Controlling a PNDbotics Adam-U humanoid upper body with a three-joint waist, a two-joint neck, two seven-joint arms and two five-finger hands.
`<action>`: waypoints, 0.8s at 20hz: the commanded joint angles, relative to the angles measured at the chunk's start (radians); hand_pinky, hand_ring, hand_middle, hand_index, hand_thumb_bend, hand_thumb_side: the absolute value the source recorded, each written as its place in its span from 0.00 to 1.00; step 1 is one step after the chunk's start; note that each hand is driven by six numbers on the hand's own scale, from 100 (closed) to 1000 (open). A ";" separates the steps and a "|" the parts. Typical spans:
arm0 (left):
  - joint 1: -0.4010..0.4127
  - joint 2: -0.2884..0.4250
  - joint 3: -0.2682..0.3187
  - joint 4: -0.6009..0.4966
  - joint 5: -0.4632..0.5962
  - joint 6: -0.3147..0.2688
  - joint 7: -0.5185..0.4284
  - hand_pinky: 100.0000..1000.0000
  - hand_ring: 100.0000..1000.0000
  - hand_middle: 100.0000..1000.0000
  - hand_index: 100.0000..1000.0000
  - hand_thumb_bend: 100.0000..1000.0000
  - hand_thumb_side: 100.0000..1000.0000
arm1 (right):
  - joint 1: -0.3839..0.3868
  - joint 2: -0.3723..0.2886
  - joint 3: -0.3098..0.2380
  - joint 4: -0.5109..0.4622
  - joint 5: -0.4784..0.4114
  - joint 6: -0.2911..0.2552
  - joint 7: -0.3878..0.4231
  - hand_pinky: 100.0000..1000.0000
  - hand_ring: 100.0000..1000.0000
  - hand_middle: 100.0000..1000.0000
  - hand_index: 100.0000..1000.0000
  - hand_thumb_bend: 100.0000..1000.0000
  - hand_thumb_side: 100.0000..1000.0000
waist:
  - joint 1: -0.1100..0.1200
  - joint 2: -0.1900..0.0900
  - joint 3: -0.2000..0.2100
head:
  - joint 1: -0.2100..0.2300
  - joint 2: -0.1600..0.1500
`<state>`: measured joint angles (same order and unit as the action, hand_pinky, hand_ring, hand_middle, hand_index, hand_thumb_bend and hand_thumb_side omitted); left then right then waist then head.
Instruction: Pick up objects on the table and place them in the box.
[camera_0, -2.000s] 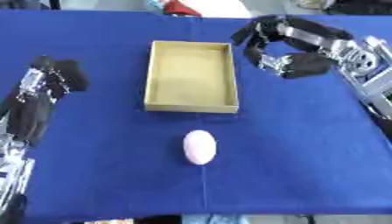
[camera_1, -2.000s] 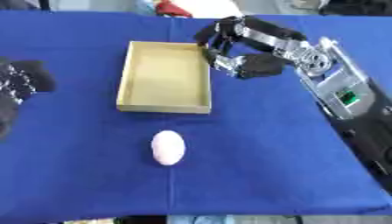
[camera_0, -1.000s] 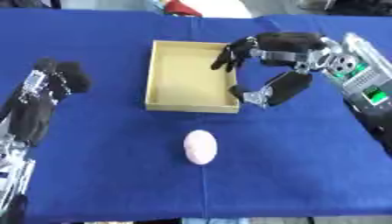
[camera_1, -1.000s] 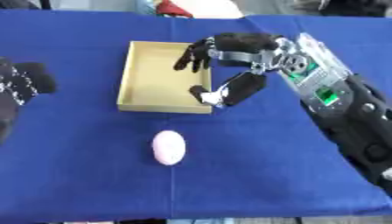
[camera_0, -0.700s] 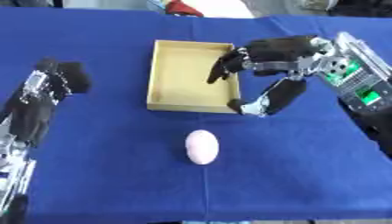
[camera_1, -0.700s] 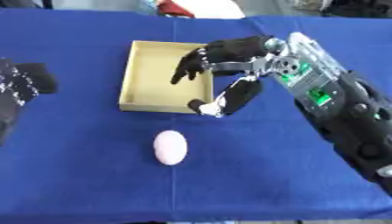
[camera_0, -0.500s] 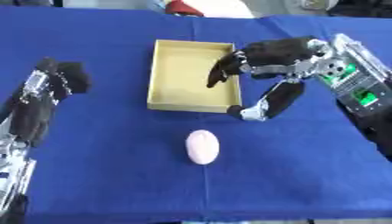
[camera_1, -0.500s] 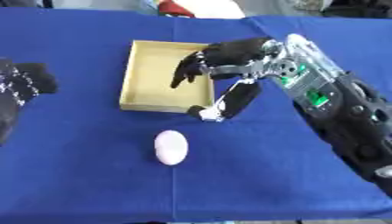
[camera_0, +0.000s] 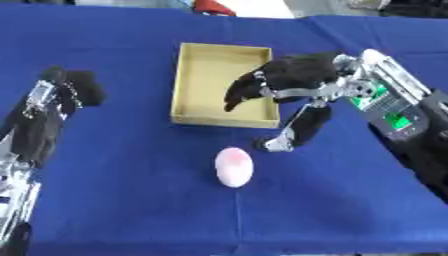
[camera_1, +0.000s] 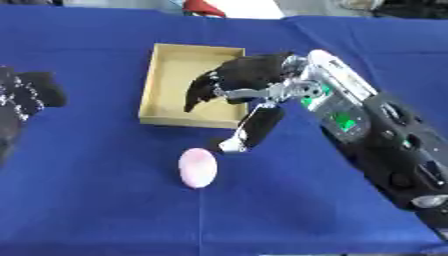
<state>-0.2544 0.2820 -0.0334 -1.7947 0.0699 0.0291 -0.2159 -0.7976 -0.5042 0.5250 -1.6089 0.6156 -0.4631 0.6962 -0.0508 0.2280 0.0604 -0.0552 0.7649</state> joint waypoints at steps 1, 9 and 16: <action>-0.013 0.013 -0.001 -0.013 -0.001 -0.002 -0.004 0.72 0.65 0.58 0.76 0.08 1.00 | -0.006 0.003 -0.002 -0.002 0.046 -0.072 0.040 0.73 0.75 0.85 0.89 0.23 0.63 | 0.005 -0.012 0.003 | -0.003 0.005; -0.020 0.013 -0.003 -0.014 -0.002 -0.002 -0.006 0.72 0.65 0.58 0.76 0.08 1.00 | 0.013 0.020 0.014 0.006 0.149 -0.133 0.022 0.75 0.76 0.86 0.89 0.26 0.64 | 0.002 -0.003 0.013 | -0.004 0.005; -0.021 0.014 -0.004 -0.013 -0.006 -0.002 -0.008 0.72 0.65 0.58 0.76 0.08 1.00 | 0.022 0.010 0.024 0.006 0.167 -0.155 0.018 0.75 0.76 0.86 0.88 0.26 0.64 | -0.003 0.001 0.013 | 0.000 0.005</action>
<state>-0.2633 0.2820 -0.0363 -1.7947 0.0689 0.0288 -0.2205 -0.7644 -0.4747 0.5552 -1.5937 0.7748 -0.5281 0.6312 -0.0578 0.2435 0.0741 -0.0558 0.7649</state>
